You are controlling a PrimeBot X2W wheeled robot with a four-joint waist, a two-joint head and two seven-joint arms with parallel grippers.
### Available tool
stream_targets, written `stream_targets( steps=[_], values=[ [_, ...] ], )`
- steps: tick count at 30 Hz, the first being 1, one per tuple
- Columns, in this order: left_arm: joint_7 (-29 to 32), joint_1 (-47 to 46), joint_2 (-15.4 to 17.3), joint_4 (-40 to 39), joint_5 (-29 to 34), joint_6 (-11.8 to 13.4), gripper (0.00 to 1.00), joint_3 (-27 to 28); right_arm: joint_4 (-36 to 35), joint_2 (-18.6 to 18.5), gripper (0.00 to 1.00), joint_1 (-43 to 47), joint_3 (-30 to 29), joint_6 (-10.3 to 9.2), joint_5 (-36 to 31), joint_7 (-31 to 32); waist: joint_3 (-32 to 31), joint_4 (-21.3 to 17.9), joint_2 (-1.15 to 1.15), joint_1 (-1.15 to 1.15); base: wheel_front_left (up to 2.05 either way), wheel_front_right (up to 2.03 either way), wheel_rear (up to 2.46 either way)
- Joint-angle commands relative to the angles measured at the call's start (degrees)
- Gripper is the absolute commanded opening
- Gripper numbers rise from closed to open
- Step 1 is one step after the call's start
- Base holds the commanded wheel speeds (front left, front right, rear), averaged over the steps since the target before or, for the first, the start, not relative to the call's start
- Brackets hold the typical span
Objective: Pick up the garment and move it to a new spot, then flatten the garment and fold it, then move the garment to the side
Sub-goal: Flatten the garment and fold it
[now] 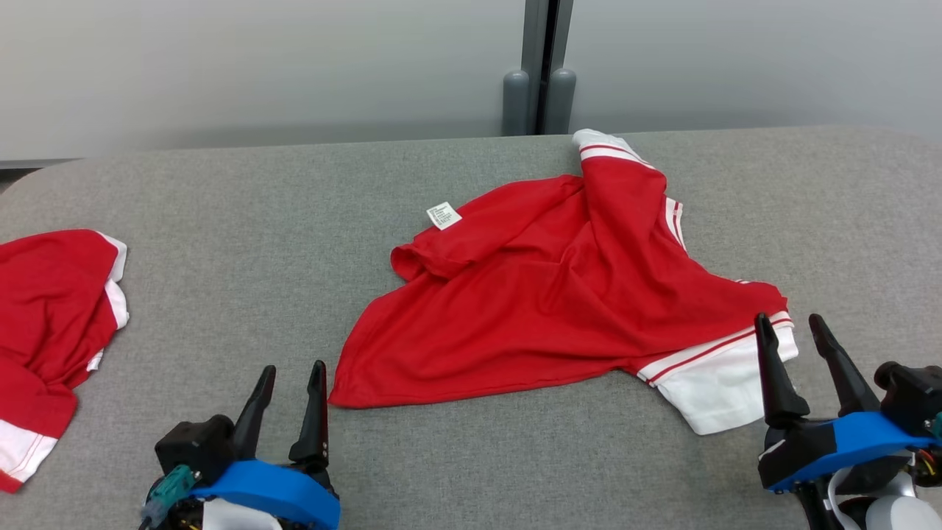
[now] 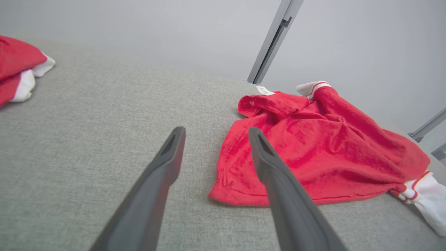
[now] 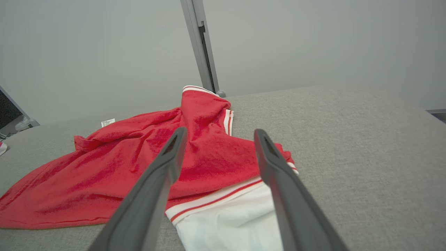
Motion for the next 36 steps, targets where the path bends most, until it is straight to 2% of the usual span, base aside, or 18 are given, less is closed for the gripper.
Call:
stream_targets(
  steps=[1, 6, 19, 27, 36],
  values=[
    [-2.3, 0.4, 0.7, -0.6, 0.7, -0.2, 1.00, 0.5, -0.5, -0.1, 1.00, 0.8, -0.6, 0.03, -0.3, 0.2, -0.6, -0.3, 0.00, 0.00, 0.00, 0.00, 0.00],
    [-5.6, 1.3, 1.3, -0.4, 1.6, 0.1, 1.00, 1.4, -0.6, -0.1, 1.00, 1.6, -1.8, 0.03, -0.8, 0.9, -2.1, -0.6, 0.00, 0.00, 0.00, 0.00, 0.00],
    [-6.9, 3.1, 3.7, -0.3, 2.9, 1.7, 1.00, 4.0, 3.7, -0.1, 1.00, 1.3, -0.2, 0.03, -2.2, 0.4, -5.4, -2.0, 0.00, 0.00, 0.00, 0.00, 0.00],
    [-3.8, 4.2, 4.7, -2.3, 2.8, 3.0, 1.00, 3.6, 4.8, -0.1, 1.00, 2.4, 1.5, 0.03, -4.7, -0.7, -7.3, -2.6, 0.00, 0.00, 0.00, 0.00, 0.00],
    [-0.6, 5.3, 4.8, -4.2, 2.2, 4.2, 1.00, 3.0, 3.7, -0.1, 1.00, 3.4, 2.2, 0.03, -4.4, 0.0, -7.7, -3.5, 0.00, 0.00, 0.00, 0.00, 0.00]
  ],
)
